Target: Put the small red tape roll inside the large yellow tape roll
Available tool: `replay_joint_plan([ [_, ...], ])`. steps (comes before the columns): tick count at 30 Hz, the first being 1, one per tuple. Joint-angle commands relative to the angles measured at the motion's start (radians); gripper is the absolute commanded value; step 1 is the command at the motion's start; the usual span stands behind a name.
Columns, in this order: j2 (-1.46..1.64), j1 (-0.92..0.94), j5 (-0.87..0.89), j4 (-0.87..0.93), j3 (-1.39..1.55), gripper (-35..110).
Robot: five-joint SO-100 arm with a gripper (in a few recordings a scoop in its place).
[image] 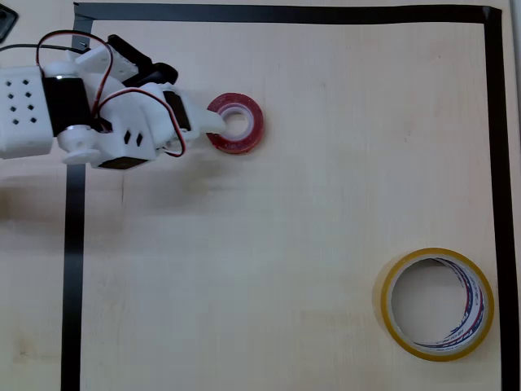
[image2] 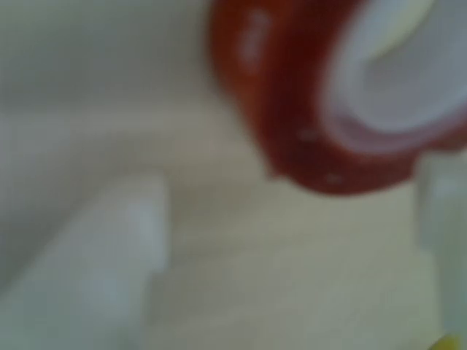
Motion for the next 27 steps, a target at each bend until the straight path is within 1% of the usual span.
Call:
replay_joint_plan([
  [1,0.009,-0.014,-0.012,-0.012,-0.095,18],
  [15,-0.092,-0.031,-0.020,-0.017,-0.153,20],
  [23,-0.144,-0.041,-0.018,0.015,-0.195,18],
  [27,-0.153,-0.041,-0.012,0.023,-0.204,15],
])
